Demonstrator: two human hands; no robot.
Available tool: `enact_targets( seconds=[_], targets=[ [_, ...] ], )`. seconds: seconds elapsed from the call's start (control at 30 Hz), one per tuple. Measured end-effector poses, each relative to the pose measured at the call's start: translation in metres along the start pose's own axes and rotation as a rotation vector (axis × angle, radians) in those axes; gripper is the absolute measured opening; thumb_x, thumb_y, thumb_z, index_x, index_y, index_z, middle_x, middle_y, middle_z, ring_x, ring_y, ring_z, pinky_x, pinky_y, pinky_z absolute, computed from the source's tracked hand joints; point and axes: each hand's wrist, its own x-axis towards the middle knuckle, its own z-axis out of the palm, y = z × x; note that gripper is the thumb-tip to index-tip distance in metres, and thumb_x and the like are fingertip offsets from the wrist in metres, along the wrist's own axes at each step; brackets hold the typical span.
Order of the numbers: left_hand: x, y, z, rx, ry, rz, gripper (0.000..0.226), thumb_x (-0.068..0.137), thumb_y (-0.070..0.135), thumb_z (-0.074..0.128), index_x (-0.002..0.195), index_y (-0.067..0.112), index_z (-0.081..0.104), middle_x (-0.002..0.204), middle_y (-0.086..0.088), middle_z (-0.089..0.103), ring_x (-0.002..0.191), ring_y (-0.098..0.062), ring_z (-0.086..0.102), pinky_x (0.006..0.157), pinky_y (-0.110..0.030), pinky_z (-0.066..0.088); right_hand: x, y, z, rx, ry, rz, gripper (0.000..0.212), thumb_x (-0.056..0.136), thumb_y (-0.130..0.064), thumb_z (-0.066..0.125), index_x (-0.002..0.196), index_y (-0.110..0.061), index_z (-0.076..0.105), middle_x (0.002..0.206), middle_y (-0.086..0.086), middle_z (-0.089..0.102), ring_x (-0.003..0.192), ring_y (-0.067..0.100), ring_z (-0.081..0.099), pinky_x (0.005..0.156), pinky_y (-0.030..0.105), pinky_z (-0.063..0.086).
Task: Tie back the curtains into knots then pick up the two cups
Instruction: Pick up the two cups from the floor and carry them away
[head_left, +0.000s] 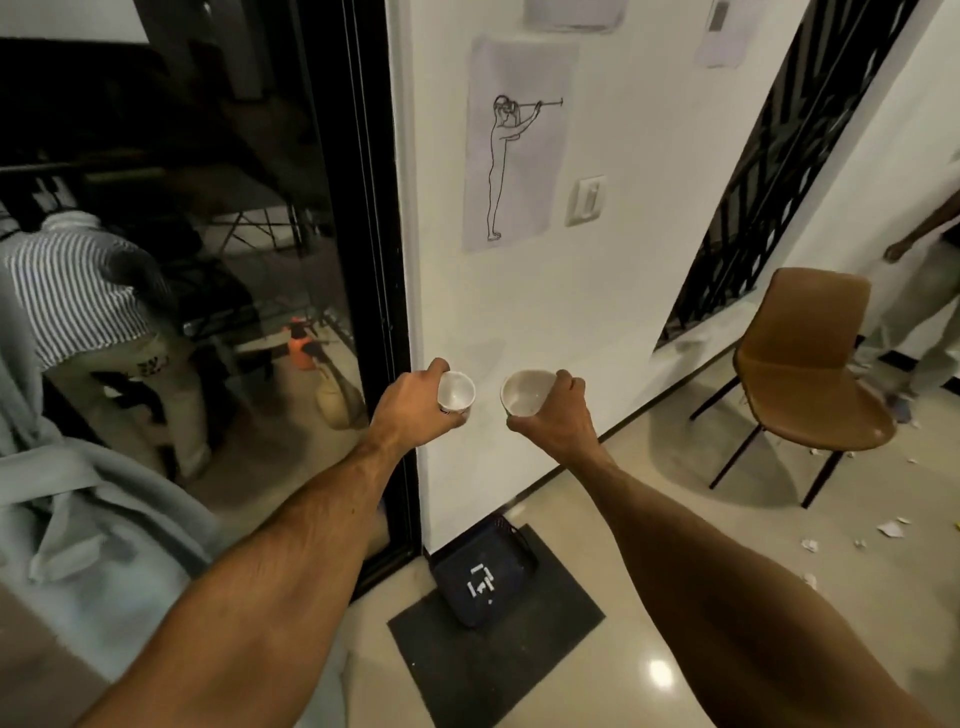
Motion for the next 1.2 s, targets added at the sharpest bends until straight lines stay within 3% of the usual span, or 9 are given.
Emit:
enact_targets(
  seconds=[0.1,0.3,0.53,0.77,1.0,1.2],
  targets=[
    [0.008,-0.009,0.029,0.02,0.007,-0.038,0.064,0.076,0.055,0.074,0.124,0.022,0.047,0.108,-0.005,0.069,0.101,-0.03,0.063,0.079,-0.042,0.056,0.017,0.019,0.019,-0.009,-0.049,-0.008,0.109,0.067,-0.04,0.089,0.15,-0.01,0.025,0.139,0.012,0.035,0.123,0.034,0.052,0.096,0.041,0.055],
    [0.019,-0.025,0.093,0.014,-0.027,-0.176,0.065,0.07,0.058,0.073,0.12,0.025,0.046,0.106,-0.005,0.07,0.101,-0.032,0.063,0.08,-0.043,0.056,0.053,0.074,0.057,-0.04,-0.185,-0.023,0.105,0.064,-0.037,0.091,0.146,-0.009,0.03,0.135,0.012,0.035,0.121,0.039,0.054,0.097,0.046,0.055],
    [0.018,-0.031,0.189,-0.064,-0.054,-0.4,0.062,0.076,0.045,0.08,0.122,0.021,0.046,0.114,-0.007,0.066,0.107,-0.031,0.06,0.081,-0.045,0.056,0.09,0.164,0.104,-0.178,-0.368,-0.106,0.106,0.065,-0.039,0.088,0.147,-0.008,0.028,0.138,0.013,0.04,0.125,0.035,0.046,0.099,0.044,0.048],
    [0.006,-0.043,0.288,-0.066,-0.098,-0.51,0.062,0.077,0.043,0.082,0.122,0.018,0.047,0.115,-0.01,0.066,0.107,-0.033,0.059,0.082,-0.046,0.056,0.111,0.242,0.156,-0.336,-0.473,-0.141,0.12,0.066,-0.055,0.088,0.153,-0.005,0.023,0.144,0.016,0.04,0.13,0.034,0.046,0.108,0.045,0.043],
    [0.01,-0.087,0.396,-0.103,-0.134,-0.599,0.062,0.076,0.045,0.082,0.119,0.016,0.048,0.111,-0.011,0.068,0.102,-0.033,0.062,0.077,-0.044,0.057,0.135,0.311,0.228,-0.424,-0.513,-0.117,0.111,0.063,-0.057,0.089,0.146,-0.008,0.034,0.139,0.015,0.049,0.124,0.032,0.051,0.103,0.045,0.046],
    [0.009,-0.133,0.483,-0.15,-0.18,-0.649,0.073,0.075,0.037,0.084,0.133,0.016,0.044,0.125,-0.012,0.063,0.114,-0.031,0.057,0.089,-0.043,0.055,0.144,0.375,0.3,-0.465,-0.546,-0.095,0.114,0.065,-0.062,0.085,0.148,-0.008,0.03,0.141,0.014,0.048,0.126,0.031,0.051,0.105,0.045,0.048]
  ],
)
